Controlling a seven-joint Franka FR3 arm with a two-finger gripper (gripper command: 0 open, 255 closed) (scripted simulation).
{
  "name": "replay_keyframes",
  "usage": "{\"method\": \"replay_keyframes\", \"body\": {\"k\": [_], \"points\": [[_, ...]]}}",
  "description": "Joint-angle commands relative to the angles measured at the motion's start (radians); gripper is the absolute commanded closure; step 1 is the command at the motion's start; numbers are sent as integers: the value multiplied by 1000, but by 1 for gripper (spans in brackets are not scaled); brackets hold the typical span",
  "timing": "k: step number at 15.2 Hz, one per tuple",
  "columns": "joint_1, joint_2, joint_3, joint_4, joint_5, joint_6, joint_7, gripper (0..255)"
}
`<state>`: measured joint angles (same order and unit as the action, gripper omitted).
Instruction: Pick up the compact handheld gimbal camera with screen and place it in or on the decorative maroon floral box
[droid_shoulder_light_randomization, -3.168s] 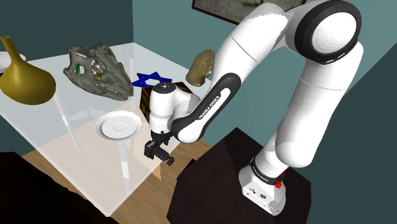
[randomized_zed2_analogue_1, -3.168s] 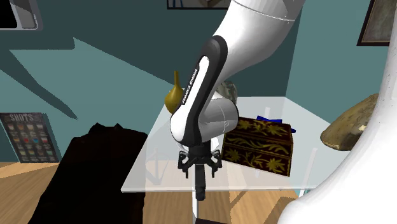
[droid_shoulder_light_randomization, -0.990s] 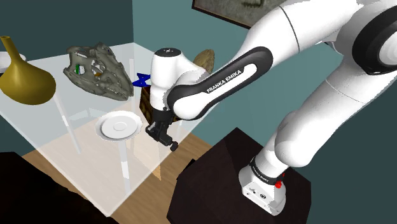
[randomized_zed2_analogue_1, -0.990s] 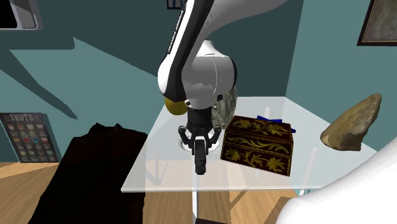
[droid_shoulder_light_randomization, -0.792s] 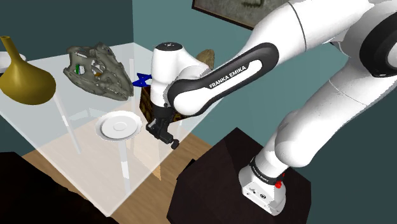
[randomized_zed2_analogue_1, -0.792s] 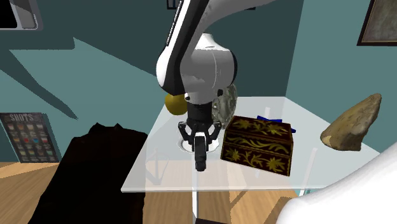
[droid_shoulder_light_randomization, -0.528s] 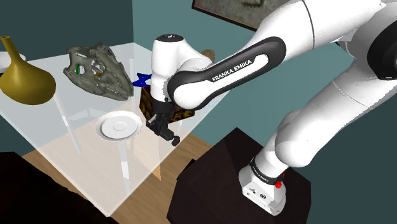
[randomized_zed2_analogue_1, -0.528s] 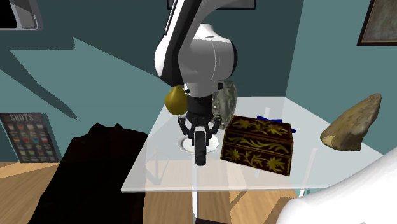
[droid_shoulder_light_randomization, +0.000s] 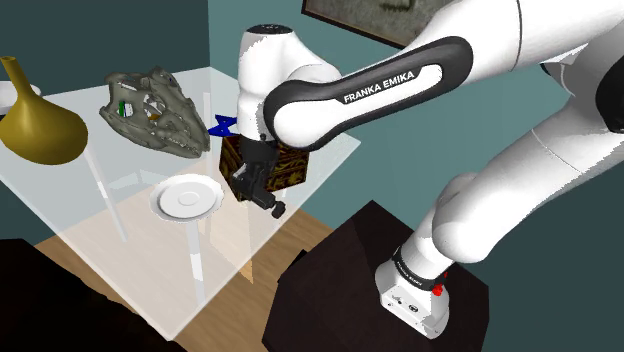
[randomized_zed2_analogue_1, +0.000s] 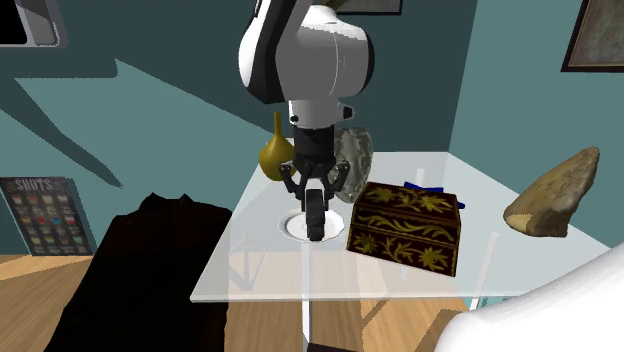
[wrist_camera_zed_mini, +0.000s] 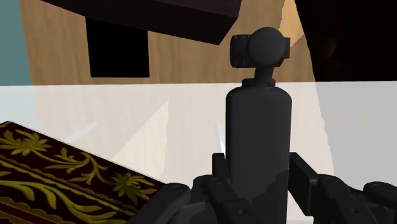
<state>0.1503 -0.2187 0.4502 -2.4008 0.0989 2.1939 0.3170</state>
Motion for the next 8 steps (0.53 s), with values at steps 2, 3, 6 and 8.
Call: {"method": "replay_keyframes", "body": {"k": [2,3,6,8], "points": [[2,-27,-6,19,9,-45,-7,255],[3,-33,-8,27,11,-59,-9,255],[4,-52,-14,53,15,-102,-14,255],[4,-61,-17,67,17,-124,-16,255]]}}
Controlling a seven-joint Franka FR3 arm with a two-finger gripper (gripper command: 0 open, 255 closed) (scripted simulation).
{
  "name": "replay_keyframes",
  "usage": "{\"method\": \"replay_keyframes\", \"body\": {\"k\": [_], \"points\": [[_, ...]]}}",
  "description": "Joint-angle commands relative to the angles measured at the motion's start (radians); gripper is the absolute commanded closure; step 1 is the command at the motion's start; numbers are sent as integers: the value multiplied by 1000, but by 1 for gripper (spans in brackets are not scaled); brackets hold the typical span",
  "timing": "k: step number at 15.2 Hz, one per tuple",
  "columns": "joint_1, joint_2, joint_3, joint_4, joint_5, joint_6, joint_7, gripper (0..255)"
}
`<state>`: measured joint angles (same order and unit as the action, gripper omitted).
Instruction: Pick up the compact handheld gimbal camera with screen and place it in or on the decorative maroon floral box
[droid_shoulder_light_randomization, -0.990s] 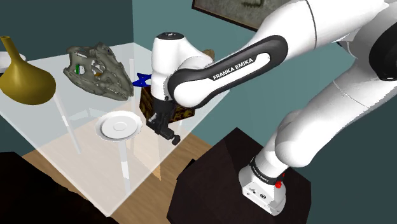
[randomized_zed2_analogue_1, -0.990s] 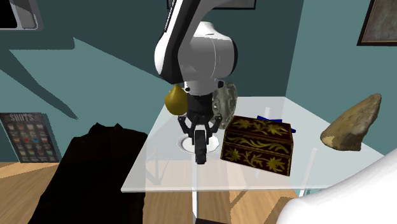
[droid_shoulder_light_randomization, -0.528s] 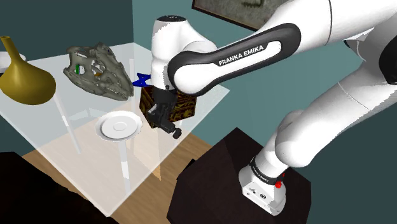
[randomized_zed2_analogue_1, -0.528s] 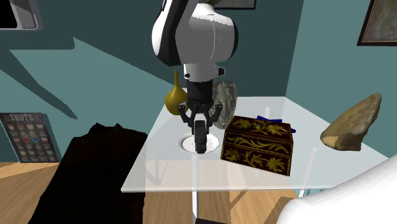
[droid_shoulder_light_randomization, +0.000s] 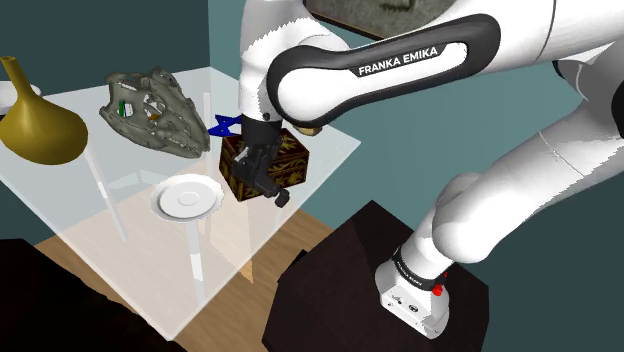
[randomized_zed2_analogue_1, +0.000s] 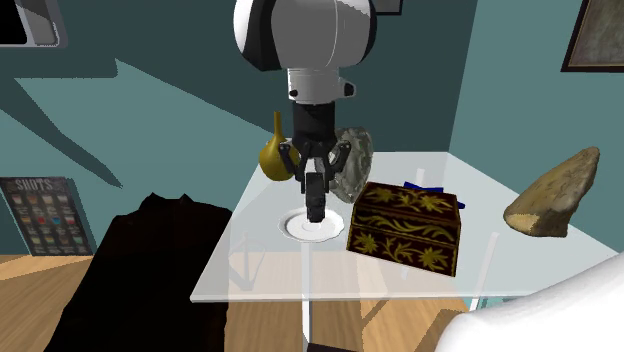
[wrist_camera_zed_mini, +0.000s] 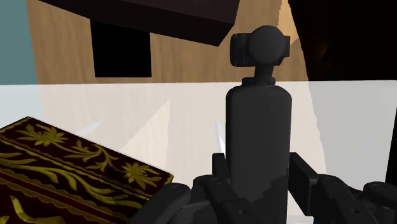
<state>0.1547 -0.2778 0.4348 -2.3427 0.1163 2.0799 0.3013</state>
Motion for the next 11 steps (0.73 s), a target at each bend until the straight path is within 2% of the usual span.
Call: {"method": "replay_keyframes", "body": {"k": [1,11], "points": [[-12,7,-16,16,-9,-11,-22,255],[-127,143,-146,156,-91,-25,-215,255]]}}
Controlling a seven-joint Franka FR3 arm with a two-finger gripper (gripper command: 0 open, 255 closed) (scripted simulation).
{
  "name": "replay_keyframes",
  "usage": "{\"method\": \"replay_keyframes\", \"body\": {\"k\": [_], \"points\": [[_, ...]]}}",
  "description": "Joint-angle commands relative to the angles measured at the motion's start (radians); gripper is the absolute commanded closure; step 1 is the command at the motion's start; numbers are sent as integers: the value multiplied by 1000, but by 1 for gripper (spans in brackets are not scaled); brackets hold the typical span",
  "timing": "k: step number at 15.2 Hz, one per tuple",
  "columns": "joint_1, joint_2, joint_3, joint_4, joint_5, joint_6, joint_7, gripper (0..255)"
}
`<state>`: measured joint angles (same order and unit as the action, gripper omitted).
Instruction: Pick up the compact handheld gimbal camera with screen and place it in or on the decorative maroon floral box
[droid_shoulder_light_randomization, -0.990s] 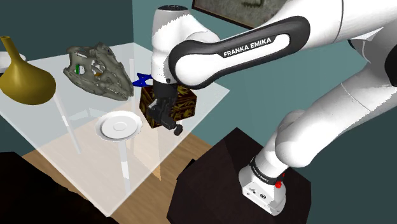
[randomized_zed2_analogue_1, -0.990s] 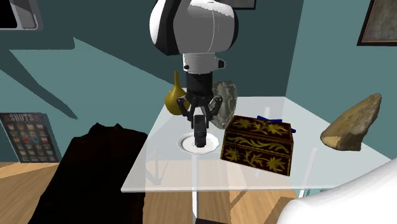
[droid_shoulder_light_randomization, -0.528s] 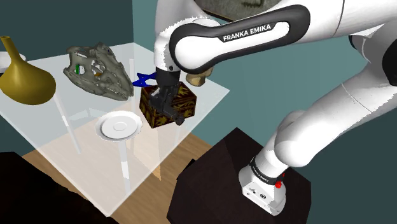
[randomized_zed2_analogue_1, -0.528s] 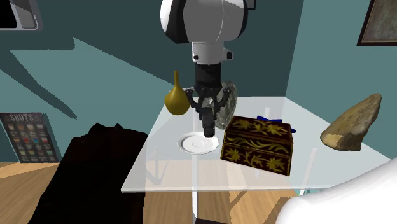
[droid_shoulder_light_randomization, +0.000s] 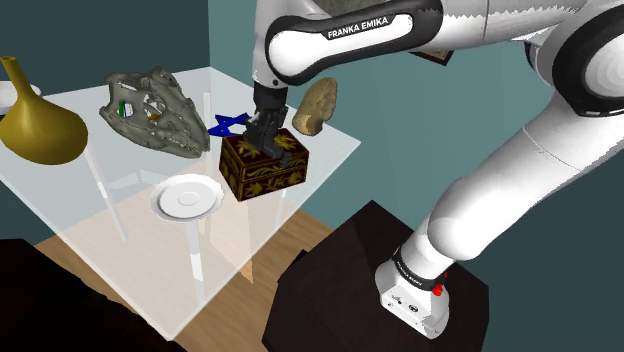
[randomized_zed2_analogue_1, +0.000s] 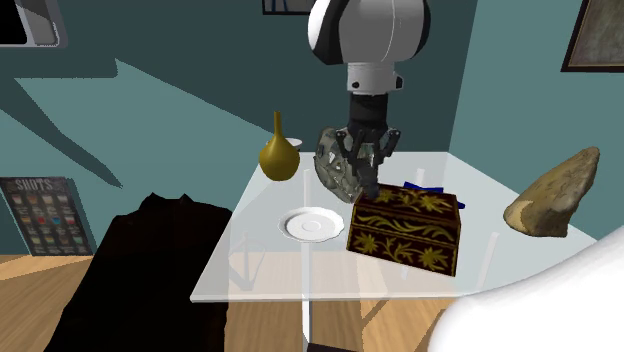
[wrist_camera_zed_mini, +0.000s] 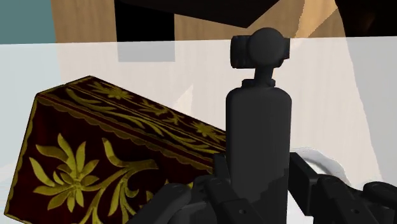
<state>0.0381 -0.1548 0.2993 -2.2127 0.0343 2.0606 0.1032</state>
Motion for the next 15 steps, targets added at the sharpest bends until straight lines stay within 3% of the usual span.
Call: {"method": "replay_keyframes", "body": {"k": [1,11,15], "points": [[-21,38,-22,46,-16,-9,-34,255],[-114,252,-116,313,-71,-66,-197,255],[-118,276,-121,304,-76,-32,-203,255]]}}
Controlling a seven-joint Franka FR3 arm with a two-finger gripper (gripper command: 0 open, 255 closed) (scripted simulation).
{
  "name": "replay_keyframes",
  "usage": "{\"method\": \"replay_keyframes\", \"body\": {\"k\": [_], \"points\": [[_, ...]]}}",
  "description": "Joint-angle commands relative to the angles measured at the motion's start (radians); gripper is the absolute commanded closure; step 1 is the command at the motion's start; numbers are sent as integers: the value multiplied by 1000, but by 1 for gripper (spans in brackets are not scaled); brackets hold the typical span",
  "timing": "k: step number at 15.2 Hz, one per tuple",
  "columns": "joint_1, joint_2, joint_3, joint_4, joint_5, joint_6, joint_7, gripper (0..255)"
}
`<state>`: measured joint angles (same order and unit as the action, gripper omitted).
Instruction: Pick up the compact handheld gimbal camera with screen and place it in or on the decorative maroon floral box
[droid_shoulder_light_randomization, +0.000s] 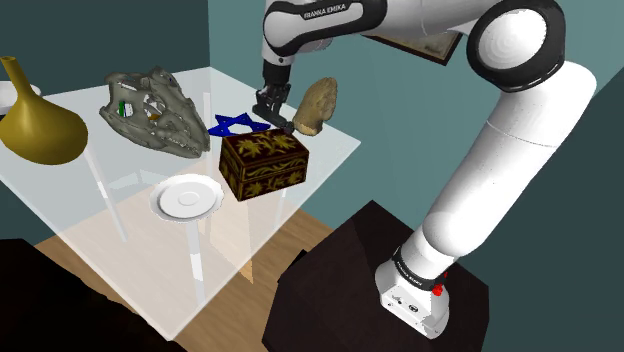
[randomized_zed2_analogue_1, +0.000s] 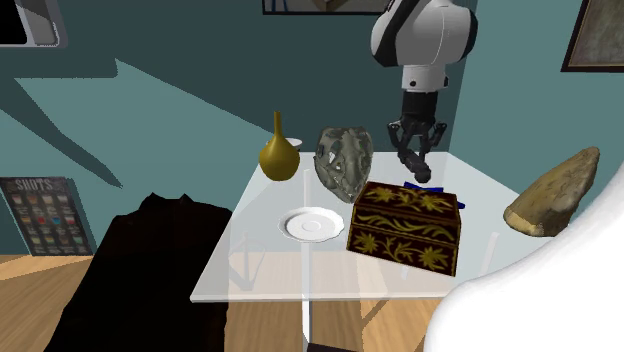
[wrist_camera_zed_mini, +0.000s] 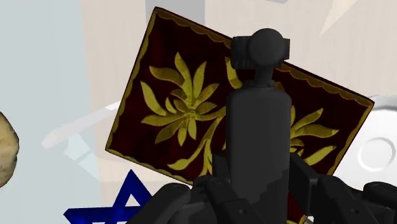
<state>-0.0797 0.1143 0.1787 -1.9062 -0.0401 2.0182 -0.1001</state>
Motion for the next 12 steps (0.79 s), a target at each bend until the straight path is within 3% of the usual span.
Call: {"method": "replay_keyframes", "body": {"k": [1,12], "points": [[0,11,0,-11,-3,23,1,255],[3,69,-3,-90,-18,158,13,255]]}}
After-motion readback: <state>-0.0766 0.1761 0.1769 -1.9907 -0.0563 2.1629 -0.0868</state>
